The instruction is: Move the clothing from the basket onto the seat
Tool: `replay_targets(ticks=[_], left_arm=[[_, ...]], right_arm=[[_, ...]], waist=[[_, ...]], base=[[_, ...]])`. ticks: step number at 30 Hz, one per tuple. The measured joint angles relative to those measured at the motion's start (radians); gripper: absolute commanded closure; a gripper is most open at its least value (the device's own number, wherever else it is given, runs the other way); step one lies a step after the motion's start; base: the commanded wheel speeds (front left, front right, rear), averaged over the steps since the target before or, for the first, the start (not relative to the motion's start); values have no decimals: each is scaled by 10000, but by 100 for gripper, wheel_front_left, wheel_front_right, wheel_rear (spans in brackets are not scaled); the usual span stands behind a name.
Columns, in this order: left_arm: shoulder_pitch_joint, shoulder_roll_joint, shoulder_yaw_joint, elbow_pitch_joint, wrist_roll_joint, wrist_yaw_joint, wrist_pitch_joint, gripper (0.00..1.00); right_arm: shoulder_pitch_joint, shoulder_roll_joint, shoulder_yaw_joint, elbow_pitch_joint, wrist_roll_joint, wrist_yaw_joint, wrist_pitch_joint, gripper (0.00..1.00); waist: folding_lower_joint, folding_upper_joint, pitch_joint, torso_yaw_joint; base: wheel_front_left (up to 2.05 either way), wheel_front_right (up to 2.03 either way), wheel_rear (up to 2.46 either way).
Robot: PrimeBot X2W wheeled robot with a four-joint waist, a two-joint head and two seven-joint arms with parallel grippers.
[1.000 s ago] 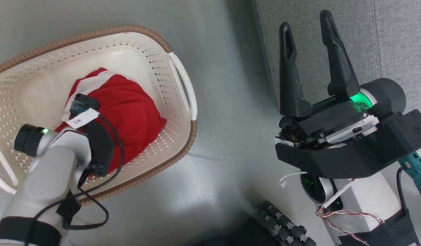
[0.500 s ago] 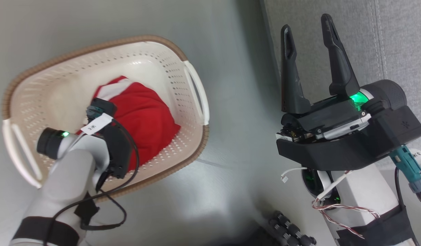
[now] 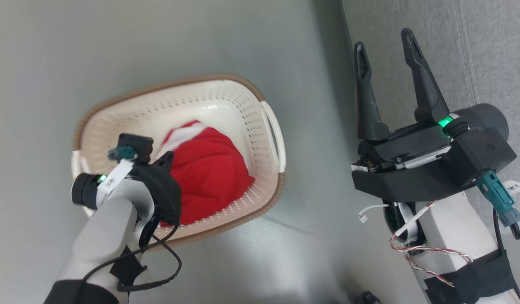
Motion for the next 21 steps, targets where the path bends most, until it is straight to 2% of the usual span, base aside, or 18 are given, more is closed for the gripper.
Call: replay_targets(ticks=[3,4,5,6,7,8,16,21], left_arm=[[188,-44,213,-4,-203,0,-393,100],[247,-73,303,-13,-339,0,-545,95],[291,-98,376,-17,-439,0,-686,77],[325,-104,437,-38,-495,0,-836,36],[373,-107,472,-65,-525,0,-965,9],[438,-105,495,-71,-552,0,-1083,0],[1059,10,780,-270,-642,0,-2209,0],[1485,79,1026,-556,-706,92,-2462,0]], right_arm=[[176,-100,-86,180,4,0,35,0],[253,-144,-115,238,12,0,54,0],[328,-174,-153,290,19,0,77,0],[385,-203,-173,359,31,0,79,0],[429,-234,-190,418,31,0,81,0],[466,-270,-211,472,35,0,86,0],[861,-483,-401,865,217,8,163,0],[1196,-619,-535,1070,476,15,176,0]], waist=[[0,0,-371,198],[0,0,-497,264],[0,0,-627,331],[0,0,-755,394],[0,0,-884,458],[0,0,-1019,522],[-1,-1,-2112,963],[-1,-1,-2816,1190]], base=[[0,0,0],[0,0,0],[0,0,0],[0,0,0],[0,0,0],[0,0,0],[0,0,0],[0,0,0]])
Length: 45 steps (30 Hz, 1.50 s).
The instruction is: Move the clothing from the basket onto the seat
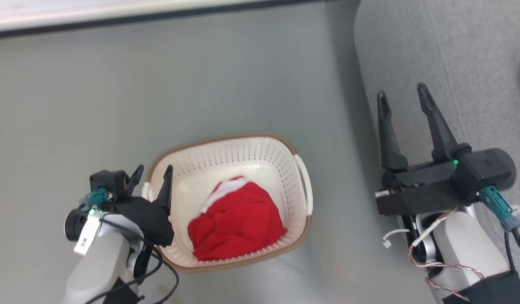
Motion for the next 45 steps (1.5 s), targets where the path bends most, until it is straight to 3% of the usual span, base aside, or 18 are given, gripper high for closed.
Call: replay_targets(ticks=[15,29,45], left_arm=[[1457,483,587,-1749,-33,679,-173,0],[3862,961,909,-5430,736,1592,-174,0],[5977,1312,1133,-7971,1022,2190,-174,0]], right_arm=[[1220,-293,-339,140,284,0,176,0],[2486,-445,-610,146,696,0,405,0],[3480,-663,-752,33,882,-2,706,0]], waist=[[1,1,-1822,574],[2,0,-3211,922],[2,2,-4308,1043]], base=[[0,0,0],[0,0,0],[0,0,0]])
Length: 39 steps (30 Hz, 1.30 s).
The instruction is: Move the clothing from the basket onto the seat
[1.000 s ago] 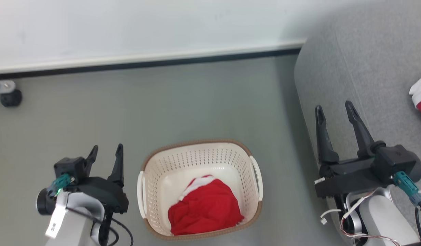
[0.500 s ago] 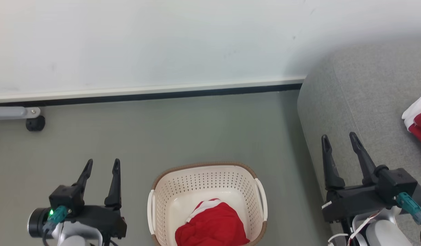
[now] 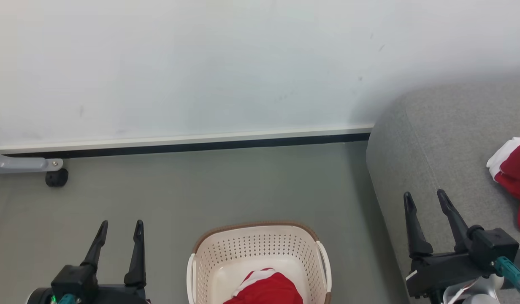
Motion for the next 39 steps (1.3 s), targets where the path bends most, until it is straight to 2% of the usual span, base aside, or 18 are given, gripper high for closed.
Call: replay_targets(ticks=[15,39], left_arm=[[981,77,504,-1576,94,194,504,0],[1192,-102,1049,-2617,558,272,1521,0]], right_arm=[[384,-59,-121,-554,0,0,324,0],[388,-56,-211,-1018,-19,-2,702,0]], waist=[[1,0,-232,-26],[2,0,-45,-59]], base=[[0,0,0],[0,0,0]])
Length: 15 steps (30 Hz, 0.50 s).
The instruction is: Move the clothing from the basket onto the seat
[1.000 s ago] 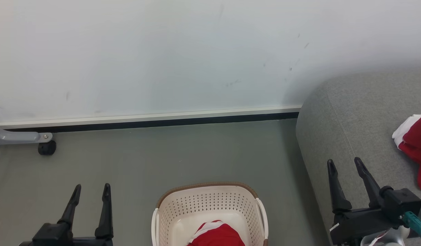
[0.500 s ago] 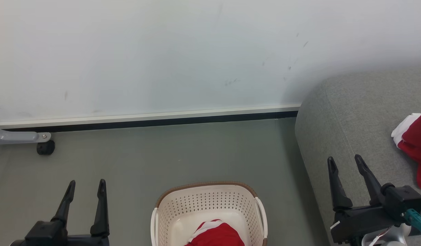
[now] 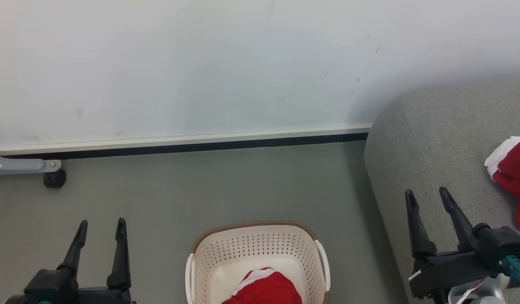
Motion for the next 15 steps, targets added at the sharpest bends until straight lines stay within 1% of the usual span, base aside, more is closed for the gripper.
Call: replay_targets(ticks=[10,15], left_arm=[[-35,-123,178,-138,138,8,234,0],[-407,-180,104,-56,151,8,288,0]], right_arm=[[-70,46,23,-575,-184,-10,94,0],[-286,77,27,-936,-259,-10,180,0]], waist=[[0,0,500,-128],[0,0,910,-230]], base=[[0,0,0],[0,0,0]])
